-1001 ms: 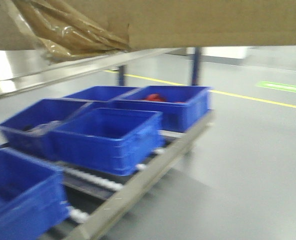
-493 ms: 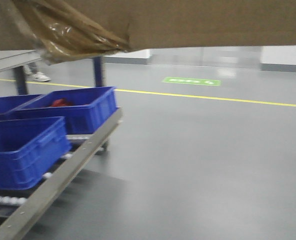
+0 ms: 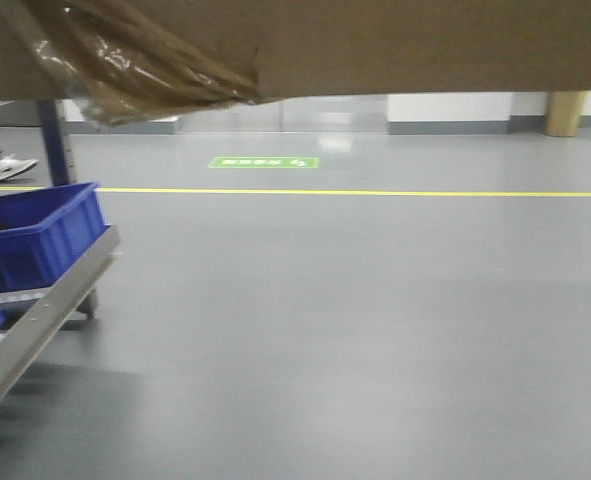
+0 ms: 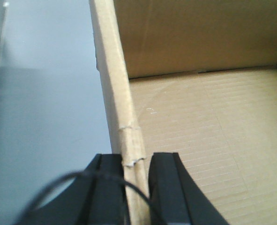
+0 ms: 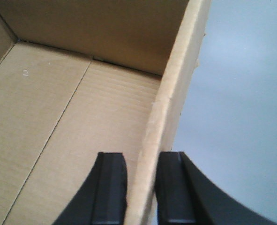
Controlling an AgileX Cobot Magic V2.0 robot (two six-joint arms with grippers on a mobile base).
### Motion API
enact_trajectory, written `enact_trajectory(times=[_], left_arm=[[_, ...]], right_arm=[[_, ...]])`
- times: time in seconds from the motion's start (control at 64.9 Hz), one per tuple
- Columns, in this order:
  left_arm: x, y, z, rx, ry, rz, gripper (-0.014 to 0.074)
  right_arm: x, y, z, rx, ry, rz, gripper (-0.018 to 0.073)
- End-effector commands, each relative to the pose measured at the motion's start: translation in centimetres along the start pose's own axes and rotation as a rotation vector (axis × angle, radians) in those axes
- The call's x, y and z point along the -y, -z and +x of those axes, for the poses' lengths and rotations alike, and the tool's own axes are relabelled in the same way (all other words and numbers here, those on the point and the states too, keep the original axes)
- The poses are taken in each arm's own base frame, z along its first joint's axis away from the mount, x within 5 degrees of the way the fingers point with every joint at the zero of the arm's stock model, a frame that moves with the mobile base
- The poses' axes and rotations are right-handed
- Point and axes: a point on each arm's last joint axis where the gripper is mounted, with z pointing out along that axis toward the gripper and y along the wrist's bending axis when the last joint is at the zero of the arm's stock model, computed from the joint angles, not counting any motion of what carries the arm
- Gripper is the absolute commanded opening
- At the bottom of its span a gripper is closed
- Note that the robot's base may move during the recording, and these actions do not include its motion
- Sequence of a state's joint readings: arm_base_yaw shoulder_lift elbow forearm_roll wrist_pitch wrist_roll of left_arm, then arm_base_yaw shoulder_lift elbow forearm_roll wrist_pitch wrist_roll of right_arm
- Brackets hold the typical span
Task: Grab carton from right shelf to conveyor
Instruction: 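Drive across the floor holding the carton in both grippers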
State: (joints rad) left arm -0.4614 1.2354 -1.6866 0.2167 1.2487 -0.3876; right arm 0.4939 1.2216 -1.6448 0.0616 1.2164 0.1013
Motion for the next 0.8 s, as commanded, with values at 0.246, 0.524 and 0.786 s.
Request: enact_trajectory(times=[0.246, 0.524, 0.786], left_arm=[[0.11, 0.46, -0.2, 0.036, -0.01, 0.019, -0.0008], [0.11, 0.46, -0.2, 0.036, -0.01, 0.019, -0.0008], [0.11, 0.46, -0.2, 0.036, -0.01, 0.019, -0.0008]], right_arm=[[-0.42, 1.04, -0.29, 0.067, 0.031, -0.032, -0.0067], [-0.42, 1.04, -0.29, 0.067, 0.031, -0.032, -0.0067], [-0.42, 1.04, -0.29, 0.067, 0.031, -0.032, -0.0067]])
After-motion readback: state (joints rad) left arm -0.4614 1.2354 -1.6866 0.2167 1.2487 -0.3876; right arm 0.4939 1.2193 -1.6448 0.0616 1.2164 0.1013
